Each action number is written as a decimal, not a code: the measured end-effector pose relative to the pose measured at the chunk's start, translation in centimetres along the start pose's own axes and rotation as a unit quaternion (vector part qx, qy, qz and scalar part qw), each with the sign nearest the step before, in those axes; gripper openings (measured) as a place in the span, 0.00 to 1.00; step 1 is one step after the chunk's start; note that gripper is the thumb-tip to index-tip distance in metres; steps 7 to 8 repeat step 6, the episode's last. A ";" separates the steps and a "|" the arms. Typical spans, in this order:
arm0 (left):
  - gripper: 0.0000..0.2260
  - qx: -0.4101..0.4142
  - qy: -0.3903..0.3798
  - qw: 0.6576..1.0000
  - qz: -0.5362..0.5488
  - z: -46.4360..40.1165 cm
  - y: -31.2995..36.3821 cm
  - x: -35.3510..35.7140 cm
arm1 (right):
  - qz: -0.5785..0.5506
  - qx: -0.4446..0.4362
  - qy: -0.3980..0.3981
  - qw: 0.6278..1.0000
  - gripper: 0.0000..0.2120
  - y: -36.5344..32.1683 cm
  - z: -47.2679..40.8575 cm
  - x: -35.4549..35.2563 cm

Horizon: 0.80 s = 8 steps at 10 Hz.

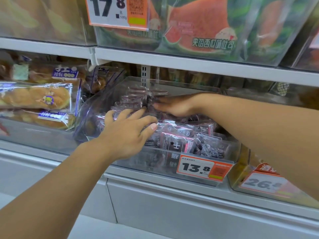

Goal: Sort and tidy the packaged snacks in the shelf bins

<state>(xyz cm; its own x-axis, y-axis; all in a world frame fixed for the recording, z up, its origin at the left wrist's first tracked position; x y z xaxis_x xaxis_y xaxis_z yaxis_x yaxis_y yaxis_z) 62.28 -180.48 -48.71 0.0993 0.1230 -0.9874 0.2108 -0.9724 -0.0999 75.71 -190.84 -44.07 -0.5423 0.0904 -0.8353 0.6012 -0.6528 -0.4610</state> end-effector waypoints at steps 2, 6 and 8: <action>0.26 -0.026 0.038 0.999 -0.018 0.2 0.2 -0.2 | -0.020 0.019 -0.013 1.000 0.26 -0.9 1.4 1.0; 0.18 0.133 0.147 0.957 0.211 4.7 8.7 -7.1 | 0.006 -0.120 0.357 0.926 0.22 1.6 18.4 2.1; 0.18 0.133 0.147 0.957 0.211 4.7 8.7 -7.1 | 0.006 -0.120 0.357 0.926 0.22 1.6 18.4 2.1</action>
Point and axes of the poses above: each hand's wrist, its own z-axis away from the middle knuckle, its own x-axis out of the palm, y = z × x, the point moved 4 cm from there along -z, towards the middle knuckle, and after that the axes turned 15 degrees about -z, right-handed, at the moved point
